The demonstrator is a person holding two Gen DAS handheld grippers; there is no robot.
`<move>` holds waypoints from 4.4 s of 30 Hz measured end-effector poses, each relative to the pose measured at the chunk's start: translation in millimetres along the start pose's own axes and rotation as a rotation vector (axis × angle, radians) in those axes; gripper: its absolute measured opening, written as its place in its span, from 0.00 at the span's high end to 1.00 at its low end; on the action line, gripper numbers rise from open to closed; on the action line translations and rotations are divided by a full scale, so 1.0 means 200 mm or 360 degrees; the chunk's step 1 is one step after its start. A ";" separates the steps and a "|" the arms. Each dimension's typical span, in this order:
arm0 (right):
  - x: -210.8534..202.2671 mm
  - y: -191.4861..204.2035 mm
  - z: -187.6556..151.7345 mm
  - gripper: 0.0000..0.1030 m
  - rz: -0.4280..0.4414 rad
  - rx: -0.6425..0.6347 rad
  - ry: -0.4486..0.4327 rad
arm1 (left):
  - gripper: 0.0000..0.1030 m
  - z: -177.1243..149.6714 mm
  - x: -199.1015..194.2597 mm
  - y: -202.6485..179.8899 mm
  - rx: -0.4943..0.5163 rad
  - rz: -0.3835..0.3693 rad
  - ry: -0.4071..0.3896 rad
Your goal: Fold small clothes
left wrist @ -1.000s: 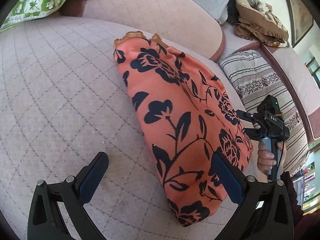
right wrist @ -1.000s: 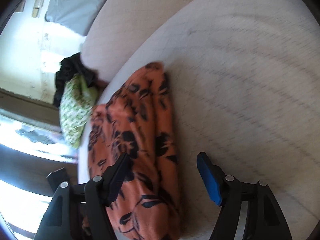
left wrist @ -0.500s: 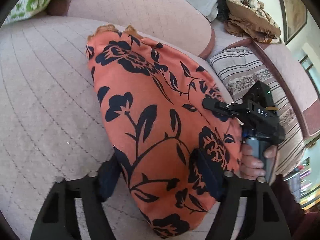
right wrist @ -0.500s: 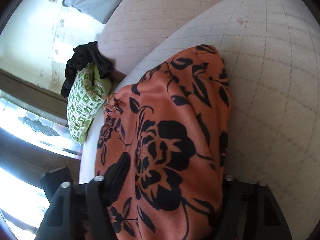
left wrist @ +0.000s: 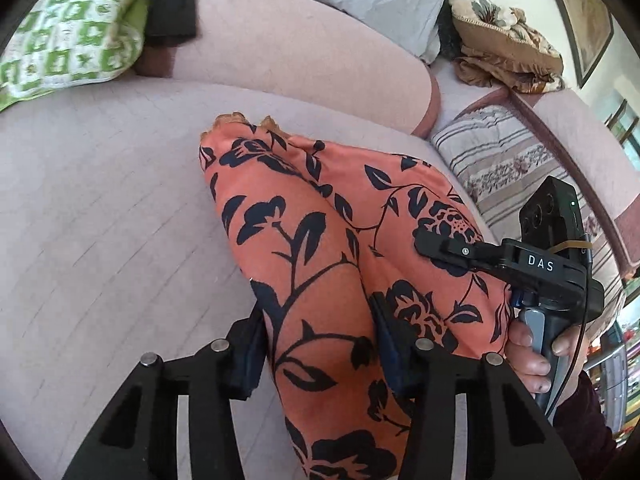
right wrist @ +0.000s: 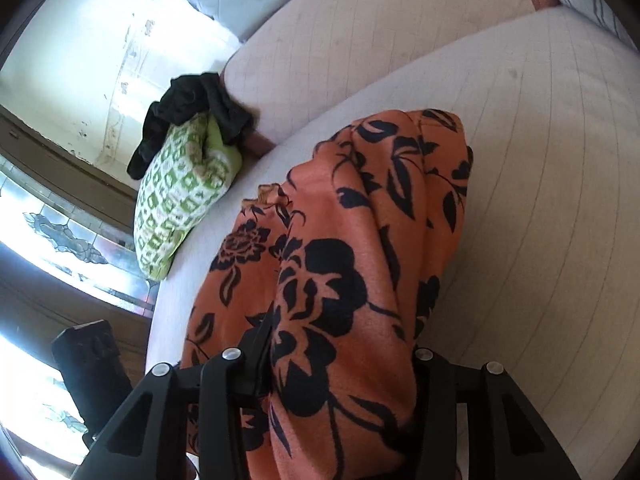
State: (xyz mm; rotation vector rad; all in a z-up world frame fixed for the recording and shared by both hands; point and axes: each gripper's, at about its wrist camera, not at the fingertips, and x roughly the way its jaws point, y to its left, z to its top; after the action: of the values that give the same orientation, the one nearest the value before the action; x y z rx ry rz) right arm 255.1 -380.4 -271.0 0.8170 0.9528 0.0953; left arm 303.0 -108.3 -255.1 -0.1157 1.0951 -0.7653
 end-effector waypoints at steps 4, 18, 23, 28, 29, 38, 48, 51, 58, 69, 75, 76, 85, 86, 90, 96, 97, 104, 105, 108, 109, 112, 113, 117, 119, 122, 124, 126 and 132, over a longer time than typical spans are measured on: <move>0.02 0.02 -0.21 0.55 0.0033 0.0065 0.0081 | 0.52 -0.18 -0.10 -0.03 0.0040 0.0126 0.0056; -0.18 0.11 -0.69 0.53 0.0210 0.0195 0.0018 | 0.53 -0.72 -0.44 -0.20 0.0119 0.0308 -0.0037; -0.21 -0.08 -0.65 0.39 -0.0028 0.0422 -0.0051 | 0.53 -0.70 -0.49 -0.15 0.0070 0.0306 -0.0021; -0.50 0.00 -0.59 0.38 -0.0047 0.0289 -0.0397 | 0.36 -0.61 -0.67 -0.19 0.0160 0.0330 -0.0192; -0.53 0.03 -0.58 0.38 -0.0018 0.0235 -0.0422 | 0.35 -0.58 -0.69 -0.20 0.0183 0.0359 -0.0217; -0.19 0.01 -0.65 0.50 0.0059 0.0261 0.0035 | 0.32 -0.39 -0.26 -0.19 0.0199 0.0641 0.0162; -0.54 0.02 -0.65 0.41 0.0135 0.0154 -0.0270 | 0.29 -0.52 -0.41 -0.48 0.0350 0.0784 0.0053; -0.67 0.03 -0.71 0.40 0.0156 0.0106 -0.0369 | 0.17 -0.59 -0.53 -0.64 0.0481 0.0881 -0.0090; -0.85 0.12 -0.86 0.40 0.0060 -0.0096 -0.0473 | 0.15 -0.64 -0.69 -0.87 0.0603 0.1016 -0.0287; -0.96 0.22 -0.98 0.37 0.0012 -0.0269 -0.0655 | 0.14 -0.69 -0.87 -0.99 0.0590 0.1120 -0.0459; -0.97 0.31 -1.06 0.35 -0.0083 -0.0387 -0.0730 | 0.13 -0.69 -0.90 -0.95 0.0529 0.1152 -0.0473; -0.98 0.31 -1.07 0.35 -0.0085 -0.0391 -0.0739 | 0.13 -0.69 -0.90 -0.95 0.0524 0.1157 -0.0471; -0.98 0.30 -1.09 0.31 -0.0109 -0.0414 -0.0770 | 0.13 -0.71 -0.84 -0.87 0.0465 0.1217 -0.0421; -0.98 0.30 -1.09 0.31 -0.0115 -0.0417 -0.0765 | 0.13 -0.70 -0.83 -0.86 0.0451 0.1223 -0.0410; -0.95 0.28 -1.07 0.31 -0.0133 -0.0419 -0.0732 | 0.13 -0.70 -0.77 -0.82 0.0413 0.1231 -0.0365; -0.91 0.12 -0.99 0.31 -0.0083 -0.0167 -0.0613 | 0.13 -0.74 -0.62 -0.82 0.0478 0.1183 -0.0227; -0.91 0.07 -0.97 0.31 -0.0063 -0.0094 -0.0592 | 0.13 -0.75 -0.59 -0.83 0.0508 0.1181 -0.0213; -0.90 -0.21 -0.90 0.31 0.0094 0.0271 -0.0459 | 0.13 -0.72 -0.49 -0.75 0.0459 0.1163 -0.0094; -0.90 -0.22 -0.90 0.31 0.0109 0.0295 -0.0451 | 0.13 -0.71 -0.49 -0.71 0.0430 0.1125 -0.0109; -0.85 -0.27 -0.88 0.30 0.0200 0.0357 -0.0330 | 0.13 -0.67 -0.49 -0.54 0.0287 0.1133 -0.0083; -0.82 -0.28 -0.87 0.30 0.0227 0.0373 -0.0271 | 0.13 -0.66 -0.50 -0.48 0.0228 0.1096 -0.0075; -0.74 -0.28 -0.88 0.30 0.0247 0.0383 -0.0149 | 0.13 -0.65 -0.50 -0.28 -0.0004 0.0942 0.0013; -0.73 -0.26 -0.88 0.30 0.0223 0.0373 -0.0152 | 0.13 -0.65 -0.52 -0.23 -0.0105 0.0933 0.0008; -0.74 -0.14 -0.90 0.29 0.0083 0.0171 -0.0244 | 0.13 -0.67 -0.61 -0.26 -0.0110 0.0909 -0.0119; -0.74 -0.09 -0.91 0.29 -0.0002 0.0061 -0.0270 | 0.13 -0.66 -0.60 -0.32 -0.0007 0.0997 -0.0123; -0.74 -0.04 -0.92 0.30 -0.0084 -0.0009 -0.0306 | 0.13 -0.68 -0.61 -0.37 0.0030 0.1081 -0.0151; -0.79 0.01 -0.94 0.29 -0.0148 -0.0111 -0.0426 | 0.13 -0.68 -0.64 -0.42 0.0066 0.1110 -0.0210; -0.83 0.07 -0.96 0.29 -0.0202 -0.0207 -0.0528 | 0.13 -0.68 -0.67 -0.47 0.0102 0.1155 -0.0259; -0.90 0.25 -1.04 0.29 -0.0289 -0.0427 -0.0694 | 0.11 -0.65 -0.82 -0.62 0.0152 0.1225 -0.0460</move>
State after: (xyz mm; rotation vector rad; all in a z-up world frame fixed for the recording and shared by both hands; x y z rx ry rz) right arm 3.3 -299.2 -179.3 0.4724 0.5810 -0.1082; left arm 93.9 -63.4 -138.1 0.2614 0.7349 -0.0979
